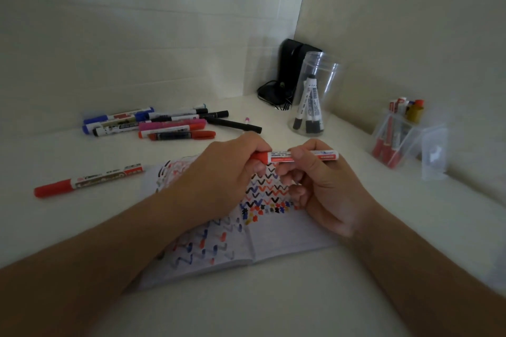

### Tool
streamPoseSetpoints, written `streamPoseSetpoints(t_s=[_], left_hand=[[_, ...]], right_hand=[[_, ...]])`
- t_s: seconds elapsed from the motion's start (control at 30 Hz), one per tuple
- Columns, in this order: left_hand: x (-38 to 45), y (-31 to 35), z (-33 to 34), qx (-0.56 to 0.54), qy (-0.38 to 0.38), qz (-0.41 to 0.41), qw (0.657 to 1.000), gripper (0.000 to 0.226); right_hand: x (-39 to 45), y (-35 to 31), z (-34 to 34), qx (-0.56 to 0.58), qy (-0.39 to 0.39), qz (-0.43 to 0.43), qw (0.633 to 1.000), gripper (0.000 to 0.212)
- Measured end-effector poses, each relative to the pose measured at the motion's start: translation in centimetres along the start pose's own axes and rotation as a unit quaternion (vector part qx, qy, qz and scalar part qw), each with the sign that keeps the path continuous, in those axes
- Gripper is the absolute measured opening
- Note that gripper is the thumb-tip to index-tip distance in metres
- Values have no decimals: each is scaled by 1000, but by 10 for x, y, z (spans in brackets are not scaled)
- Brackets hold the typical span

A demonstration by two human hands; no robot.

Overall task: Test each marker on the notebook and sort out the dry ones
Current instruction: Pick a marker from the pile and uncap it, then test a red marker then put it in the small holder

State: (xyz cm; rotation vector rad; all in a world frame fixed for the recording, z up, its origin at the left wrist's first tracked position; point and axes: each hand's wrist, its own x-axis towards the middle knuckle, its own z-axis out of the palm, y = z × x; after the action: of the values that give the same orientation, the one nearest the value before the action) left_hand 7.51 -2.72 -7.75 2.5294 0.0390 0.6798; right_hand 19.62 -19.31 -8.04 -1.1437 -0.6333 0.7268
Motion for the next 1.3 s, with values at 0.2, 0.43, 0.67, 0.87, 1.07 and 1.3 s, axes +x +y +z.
streamPoseSetpoints(t_s=[0.2, 0.43, 0.67, 0.87, 1.07, 1.3], left_hand=[[1, 8, 4, 22, -92, -4, 996, 33], [-2, -6, 9, 45, -109, -14, 993, 41], [-2, -19, 19, 46, -105, 3, 993, 37], [-2, -28, 22, 49, -105, 21, 993, 37], [-4, -29, 21, 29, -104, 26, 994, 40], [-3, -27, 21, 28, -111, 30, 993, 35]], right_hand=[[-3, -18, -20, -76, 25, 30, 996, 17], [-1, -108, -109, -116, 308, -188, 926, 7], [-5, -149, -184, -424, 471, -241, 735, 29], [26, -128, -188, -660, 303, -112, 678, 43], [32, -123, -200, -729, 307, 10, 612, 35], [35, -127, -200, -699, 313, -24, 642, 39]])
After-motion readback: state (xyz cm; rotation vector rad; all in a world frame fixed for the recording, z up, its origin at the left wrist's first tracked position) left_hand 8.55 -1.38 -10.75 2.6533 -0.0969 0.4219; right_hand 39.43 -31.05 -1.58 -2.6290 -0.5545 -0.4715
